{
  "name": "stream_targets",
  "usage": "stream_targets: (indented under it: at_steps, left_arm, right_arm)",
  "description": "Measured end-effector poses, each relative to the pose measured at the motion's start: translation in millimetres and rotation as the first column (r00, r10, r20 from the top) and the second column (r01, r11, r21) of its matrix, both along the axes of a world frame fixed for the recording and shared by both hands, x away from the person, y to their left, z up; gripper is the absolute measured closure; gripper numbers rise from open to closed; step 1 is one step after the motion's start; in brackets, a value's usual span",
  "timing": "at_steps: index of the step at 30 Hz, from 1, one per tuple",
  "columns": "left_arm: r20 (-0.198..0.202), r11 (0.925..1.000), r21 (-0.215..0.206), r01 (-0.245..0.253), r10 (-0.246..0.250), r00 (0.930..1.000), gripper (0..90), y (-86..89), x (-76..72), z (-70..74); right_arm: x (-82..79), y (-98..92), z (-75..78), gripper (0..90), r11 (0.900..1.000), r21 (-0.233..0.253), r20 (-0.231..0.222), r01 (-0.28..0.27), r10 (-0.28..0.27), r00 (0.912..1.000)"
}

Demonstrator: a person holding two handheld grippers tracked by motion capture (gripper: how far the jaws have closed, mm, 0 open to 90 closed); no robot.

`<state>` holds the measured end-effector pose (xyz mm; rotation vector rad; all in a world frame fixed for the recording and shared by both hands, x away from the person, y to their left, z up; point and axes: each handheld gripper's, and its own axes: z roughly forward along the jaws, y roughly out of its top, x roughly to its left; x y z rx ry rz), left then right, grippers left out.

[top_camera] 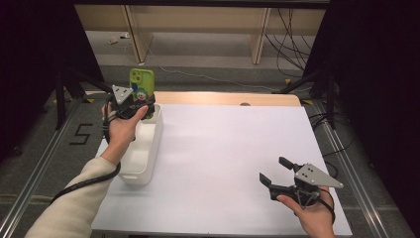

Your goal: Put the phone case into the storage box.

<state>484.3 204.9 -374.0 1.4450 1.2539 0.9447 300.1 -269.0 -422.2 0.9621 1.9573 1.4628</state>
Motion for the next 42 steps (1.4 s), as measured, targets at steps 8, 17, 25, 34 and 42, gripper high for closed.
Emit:
stream_targets:
  at_steps: [8, 17, 25, 34, 42]
  left_arm:
    - [-0.004, 1.0, 0.001, -0.001, 0.001, 1.0, 16.0, 0.5, 3.3, -2.0]
    - [-0.015, 1.0, 0.004, -0.007, 0.008, 0.9999, 16.1, 1.2, 9.0, -5.2]
    - [-0.022, 0.9999, 0.006, -0.009, 0.009, 0.9997, 16.1, 0.7, 13.0, -6.7]
    - [-0.034, 0.9998, 0.009, -0.016, 0.016, 0.9993, 16.0, 1.4, 19.3, -9.9]
    - [-0.044, 0.9997, 0.011, -0.024, 0.024, 0.9987, 16.1, 1.8, 24.5, -13.1]
  right_arm:
    - [0.0, -0.1, 0.0, 15.6, 1.0, -0.001, 0.0, 0.002, -0.002, 1.0]
    - [0.4, -0.6, -0.3, 15.6, 1.0, 0.002, -0.001, 0.004, -0.004, 1.0]
    - [0.8, -1.0, -1.2, 15.6, 1.0, 0.0, -0.005, 0.003, -0.003, 1.0]
    - [0.8, -0.9, -1.4, 15.7, 1.0, 0.003, -0.003, 0.005, -0.004, 1.0]
    - [0.9, -0.9, -1.7, 15.6, 1.0, 0.005, -0.005, 0.002, -0.002, 1.0]
